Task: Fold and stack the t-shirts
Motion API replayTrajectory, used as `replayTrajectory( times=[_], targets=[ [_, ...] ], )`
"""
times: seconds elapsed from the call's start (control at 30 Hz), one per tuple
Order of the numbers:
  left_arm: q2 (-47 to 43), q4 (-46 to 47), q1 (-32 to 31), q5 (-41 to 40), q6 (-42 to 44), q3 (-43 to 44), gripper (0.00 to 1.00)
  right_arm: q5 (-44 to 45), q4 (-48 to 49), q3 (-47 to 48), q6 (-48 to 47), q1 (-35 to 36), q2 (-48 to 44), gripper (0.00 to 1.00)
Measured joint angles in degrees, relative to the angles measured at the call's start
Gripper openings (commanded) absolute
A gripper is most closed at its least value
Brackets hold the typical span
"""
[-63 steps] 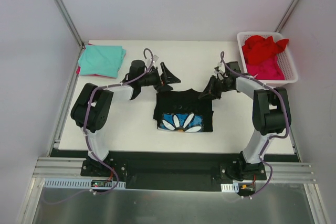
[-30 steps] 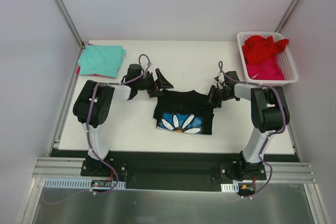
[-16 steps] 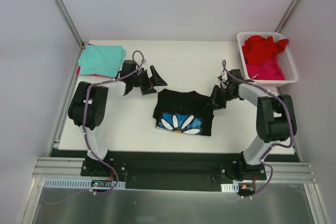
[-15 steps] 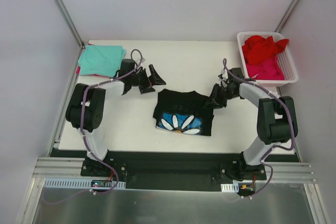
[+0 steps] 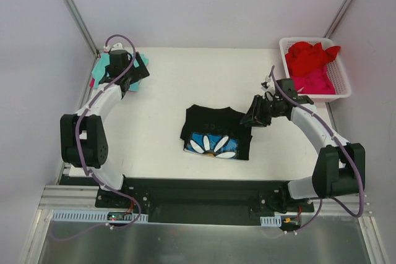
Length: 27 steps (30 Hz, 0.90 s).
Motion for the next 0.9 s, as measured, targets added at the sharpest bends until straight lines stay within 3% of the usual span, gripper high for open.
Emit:
replayTrajectory(
  times=[0.43,0.7,0.9],
  targets=[
    [18.53,1.97,7.91,-8.55,5.05,16.09,0.99,-3.91,-1.66,-3.54,0.15,0.98,-7.13,0.35],
    [27.32,2.40,12.94,-6.36,4.74,26.29,0.99,-4.85,-3.89,-3.54,-1.18,0.98,-8.44,0.34],
    [35.10,0.61,14.80,2.36,1.62,36.50,0.99,-5.55,-4.57,-3.56,-1.77,0.98,-8.35,0.33]
  ],
)
